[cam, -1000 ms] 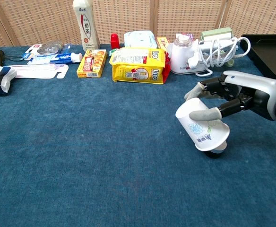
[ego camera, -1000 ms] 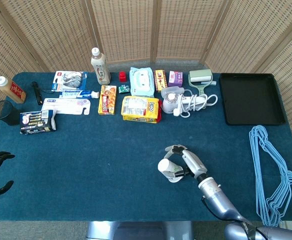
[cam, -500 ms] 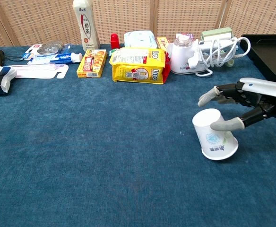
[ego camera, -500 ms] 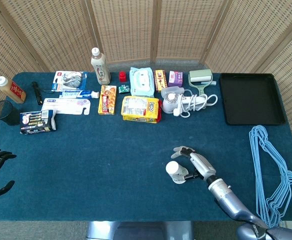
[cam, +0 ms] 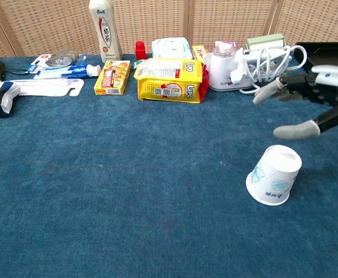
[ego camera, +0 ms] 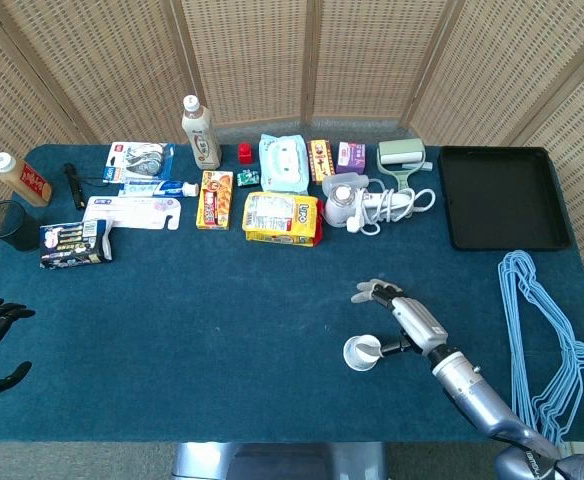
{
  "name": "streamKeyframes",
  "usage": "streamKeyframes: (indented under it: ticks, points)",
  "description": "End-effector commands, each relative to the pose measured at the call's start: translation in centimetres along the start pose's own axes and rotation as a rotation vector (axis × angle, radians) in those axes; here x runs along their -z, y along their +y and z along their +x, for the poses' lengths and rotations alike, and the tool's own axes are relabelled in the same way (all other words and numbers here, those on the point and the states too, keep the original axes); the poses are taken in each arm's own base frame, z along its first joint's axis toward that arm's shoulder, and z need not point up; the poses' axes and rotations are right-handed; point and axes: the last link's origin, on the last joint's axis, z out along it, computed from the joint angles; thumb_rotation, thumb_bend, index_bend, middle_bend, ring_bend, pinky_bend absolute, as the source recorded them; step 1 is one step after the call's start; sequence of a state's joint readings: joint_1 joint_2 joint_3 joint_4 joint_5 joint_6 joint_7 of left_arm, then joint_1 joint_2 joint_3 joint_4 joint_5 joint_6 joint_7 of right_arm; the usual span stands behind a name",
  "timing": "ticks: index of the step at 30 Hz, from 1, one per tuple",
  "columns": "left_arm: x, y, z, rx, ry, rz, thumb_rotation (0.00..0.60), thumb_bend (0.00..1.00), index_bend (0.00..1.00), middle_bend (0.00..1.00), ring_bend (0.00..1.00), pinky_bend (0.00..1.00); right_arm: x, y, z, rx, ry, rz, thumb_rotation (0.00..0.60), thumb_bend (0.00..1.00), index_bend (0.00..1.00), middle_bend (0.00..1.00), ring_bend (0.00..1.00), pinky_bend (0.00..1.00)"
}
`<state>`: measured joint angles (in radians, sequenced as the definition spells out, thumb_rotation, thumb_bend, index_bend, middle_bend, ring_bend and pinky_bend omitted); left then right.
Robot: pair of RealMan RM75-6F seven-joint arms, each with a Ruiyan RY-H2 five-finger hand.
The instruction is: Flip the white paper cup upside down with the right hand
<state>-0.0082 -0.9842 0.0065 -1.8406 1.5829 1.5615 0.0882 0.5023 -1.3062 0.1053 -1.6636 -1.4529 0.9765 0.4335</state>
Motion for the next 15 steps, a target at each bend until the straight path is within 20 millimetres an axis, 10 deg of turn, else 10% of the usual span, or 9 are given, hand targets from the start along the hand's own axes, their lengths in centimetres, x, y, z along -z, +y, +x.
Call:
streamKeyframes:
  ticks: [1, 15]
  points:
    - [0.1, -0.2, -0.1, 0.002, -0.001, 0.007, 0.6, 0.18, 0.28, 0.28, 0.17, 0.18, -0.1, -0.4, 1.4, 0.106, 0.099, 0.024, 0.474, 0.26, 0.38, 0.2, 0.16, 0.03]
    - [0.6, -1.6, -0.9, 0.03, -0.019, 0.055, 0.6, 0.18, 0.28, 0.28, 0.17, 0.18, 2.6, 0.2, 4.2, 0.479, 0.216, -0.059, 0.475, 0.26, 0.43, 0.27, 0.2, 0.11]
